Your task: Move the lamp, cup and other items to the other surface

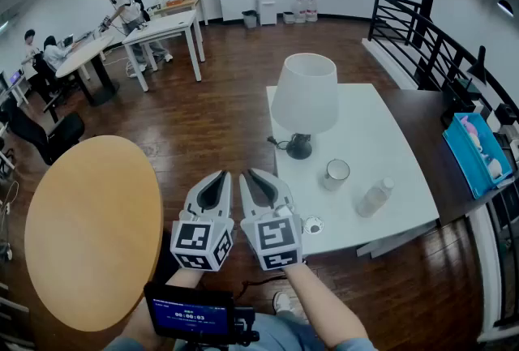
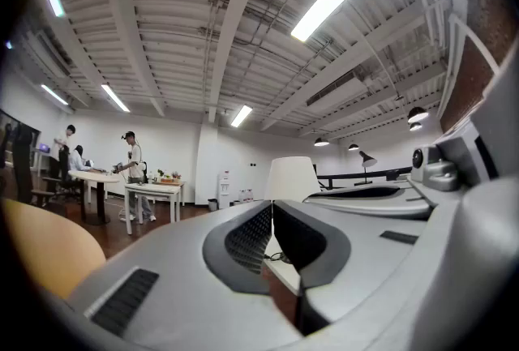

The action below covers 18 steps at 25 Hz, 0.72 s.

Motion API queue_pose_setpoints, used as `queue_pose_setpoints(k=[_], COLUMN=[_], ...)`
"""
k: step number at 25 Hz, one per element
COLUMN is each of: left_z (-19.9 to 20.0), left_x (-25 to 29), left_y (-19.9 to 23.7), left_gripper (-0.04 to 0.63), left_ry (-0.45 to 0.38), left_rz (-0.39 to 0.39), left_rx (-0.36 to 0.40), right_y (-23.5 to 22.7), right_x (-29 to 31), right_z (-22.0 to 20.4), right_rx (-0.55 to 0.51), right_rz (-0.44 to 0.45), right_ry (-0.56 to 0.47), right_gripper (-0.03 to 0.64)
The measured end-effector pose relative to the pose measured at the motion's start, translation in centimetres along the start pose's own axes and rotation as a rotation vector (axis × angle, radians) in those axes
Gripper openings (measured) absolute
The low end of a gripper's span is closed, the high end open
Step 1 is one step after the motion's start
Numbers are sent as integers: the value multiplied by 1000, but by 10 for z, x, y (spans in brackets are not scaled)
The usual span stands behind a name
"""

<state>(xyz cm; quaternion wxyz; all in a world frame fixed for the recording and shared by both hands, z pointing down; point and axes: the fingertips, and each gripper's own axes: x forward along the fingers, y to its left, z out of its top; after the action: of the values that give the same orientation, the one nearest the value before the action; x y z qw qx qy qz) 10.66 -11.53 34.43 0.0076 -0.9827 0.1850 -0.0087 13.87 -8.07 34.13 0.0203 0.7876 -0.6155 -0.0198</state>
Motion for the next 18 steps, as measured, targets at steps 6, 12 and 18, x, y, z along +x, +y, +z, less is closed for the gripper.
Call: queue_pose_setpoints(k=[6, 12, 18], left_z=[-9, -23, -38], left_x=[22, 54, 83], left_y=[-47, -113, -187], left_gripper=[51, 51, 23], left_ry=[-8, 10, 21], left_rz=[-79, -198, -298], left_rx=[-5, -5, -1], right_y=[-42, -106, -181], right_x=[-27, -69, -129], right_z=[-17, -39, -67], right_rx=[-8, -37, -49], right_rz=[-63, -199, -366], right_ry=[16, 50, 88], right_gripper=[77, 130, 186])
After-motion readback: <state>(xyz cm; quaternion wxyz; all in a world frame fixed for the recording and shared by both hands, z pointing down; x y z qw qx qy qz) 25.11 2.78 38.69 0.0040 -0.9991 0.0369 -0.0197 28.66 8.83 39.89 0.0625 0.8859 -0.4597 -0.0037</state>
